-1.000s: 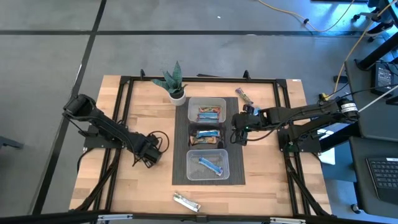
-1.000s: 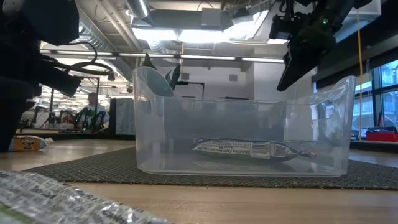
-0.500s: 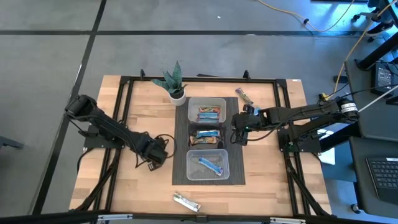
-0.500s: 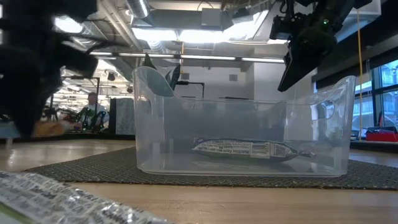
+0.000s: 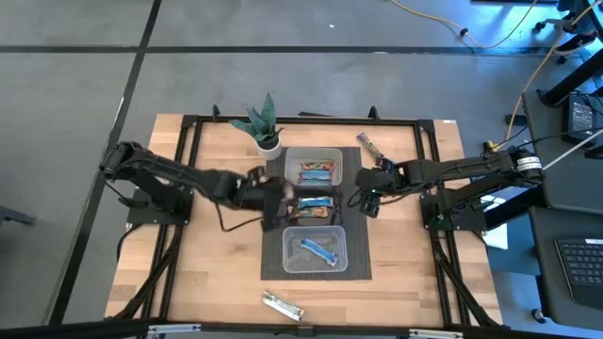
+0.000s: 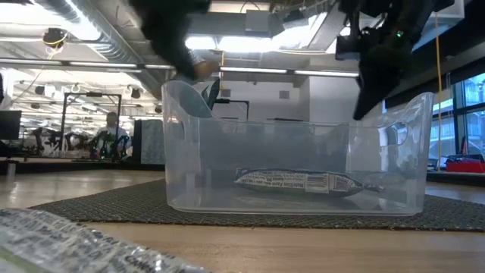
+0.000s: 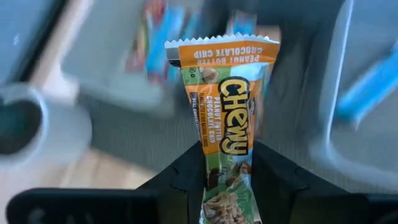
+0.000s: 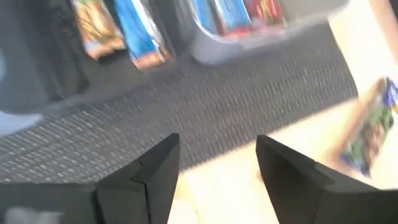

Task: Pick and place Granola Bars by type
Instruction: Put the yellow granola bar into the black bin, then put the red granola bar into the gray bin

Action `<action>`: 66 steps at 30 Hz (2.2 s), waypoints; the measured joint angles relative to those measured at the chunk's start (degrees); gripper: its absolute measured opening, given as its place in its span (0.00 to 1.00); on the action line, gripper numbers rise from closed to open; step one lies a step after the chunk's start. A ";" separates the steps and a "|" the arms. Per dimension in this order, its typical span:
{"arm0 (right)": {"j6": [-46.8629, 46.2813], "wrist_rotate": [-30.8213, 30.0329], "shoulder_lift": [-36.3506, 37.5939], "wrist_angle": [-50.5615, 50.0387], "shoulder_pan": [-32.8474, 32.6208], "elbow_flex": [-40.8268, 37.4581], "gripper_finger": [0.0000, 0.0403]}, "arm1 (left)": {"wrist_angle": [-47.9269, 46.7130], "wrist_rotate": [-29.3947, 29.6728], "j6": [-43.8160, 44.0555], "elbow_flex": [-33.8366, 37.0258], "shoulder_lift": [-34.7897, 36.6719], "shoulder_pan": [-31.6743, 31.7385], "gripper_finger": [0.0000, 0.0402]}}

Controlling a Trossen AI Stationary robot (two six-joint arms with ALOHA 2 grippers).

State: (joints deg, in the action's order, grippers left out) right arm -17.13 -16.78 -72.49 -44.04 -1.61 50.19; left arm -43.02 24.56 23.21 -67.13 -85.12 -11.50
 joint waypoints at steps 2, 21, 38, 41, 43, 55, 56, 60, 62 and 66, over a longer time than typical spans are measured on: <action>-1.51 0.09 0.00 -2.30 0.91 0.00 0.53 | 5.37 -2.16 -4.76 -0.77 0.04 2.45 0.26; -3.53 0.52 0.02 -8.97 6.65 0.00 0.53 | 26.78 -17.93 -21.11 -1.07 -15.15 12.38 0.25; -2.29 1.92 0.02 -3.86 6.63 0.00 0.53 | 27.01 -19.59 -21.03 -1.05 -19.57 12.36 0.25; -2.41 1.92 0.02 -3.22 6.63 0.00 0.53 | 27.01 -19.57 -21.03 -1.05 -19.57 12.36 0.25; -4.23 2.05 0.02 -2.94 6.63 0.00 0.53 | 27.00 -19.54 -21.03 -1.05 -19.57 12.36 0.25; -18.42 3.39 0.02 -3.09 6.64 0.00 0.53 | 28.50 -19.49 -21.89 -1.05 -19.57 12.36 0.32; -18.42 3.39 0.02 -3.09 6.63 0.00 0.53 | 28.45 -19.46 -21.89 -1.05 -19.57 12.34 0.34; -17.13 3.36 0.02 -3.03 6.65 0.00 0.53 | 28.25 -19.43 -23.57 -1.05 -19.57 12.19 0.39; -17.12 3.37 0.02 -2.85 6.63 0.00 0.53 | 28.32 -19.39 -24.78 -1.05 -19.57 11.90 0.43; -17.21 3.37 0.02 -2.65 6.65 0.00 0.53 | 28.30 -18.78 -26.02 -1.06 -19.28 11.11 0.48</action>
State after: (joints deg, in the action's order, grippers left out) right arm -34.34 -13.41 -72.47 -46.69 5.04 50.19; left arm -14.71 5.78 -2.81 -68.19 -104.40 -0.39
